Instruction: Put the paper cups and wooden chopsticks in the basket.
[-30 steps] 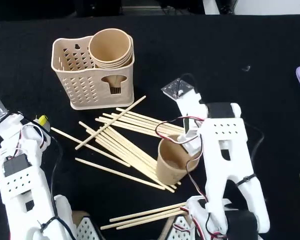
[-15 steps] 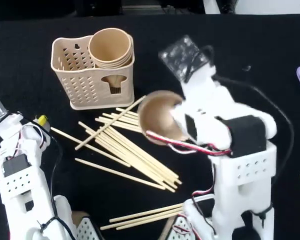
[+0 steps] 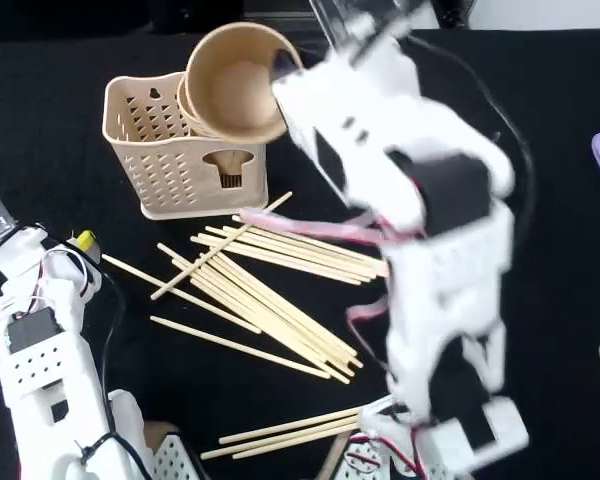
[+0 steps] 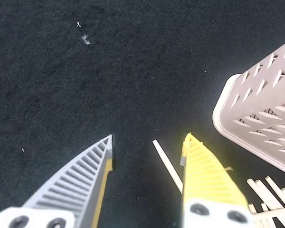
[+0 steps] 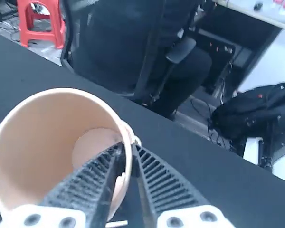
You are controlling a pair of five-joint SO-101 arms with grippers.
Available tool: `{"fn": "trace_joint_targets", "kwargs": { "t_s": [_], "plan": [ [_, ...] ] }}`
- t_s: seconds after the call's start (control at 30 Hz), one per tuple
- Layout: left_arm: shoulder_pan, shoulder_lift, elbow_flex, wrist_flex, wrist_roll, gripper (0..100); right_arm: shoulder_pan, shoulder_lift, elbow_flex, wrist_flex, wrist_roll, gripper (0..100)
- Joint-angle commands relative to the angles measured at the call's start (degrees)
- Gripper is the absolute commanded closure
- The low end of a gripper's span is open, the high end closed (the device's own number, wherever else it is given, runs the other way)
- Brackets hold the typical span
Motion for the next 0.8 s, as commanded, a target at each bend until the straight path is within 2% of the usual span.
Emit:
{"fn": "trace_joint_targets", "kwargs": {
  "t_s": [0.0, 0.4, 0.77],
  "plan": [
    [-0.31, -1.14, -1.01, -0.53, 0.53, 76, -0.97, 6.64, -6.46, -3.16, -0.18, 98.8],
    [-0.31, -1.14, -1.01, -0.53, 0.53, 76, -1.14, 26.33, -23.69, -1.32, 3.43, 98.8],
    [-0.31, -1.14, -1.01, -0.53, 0.53, 76, -1.23, 30.99, -30.99, -1.41, 3.08, 98.8]
  ]
}}
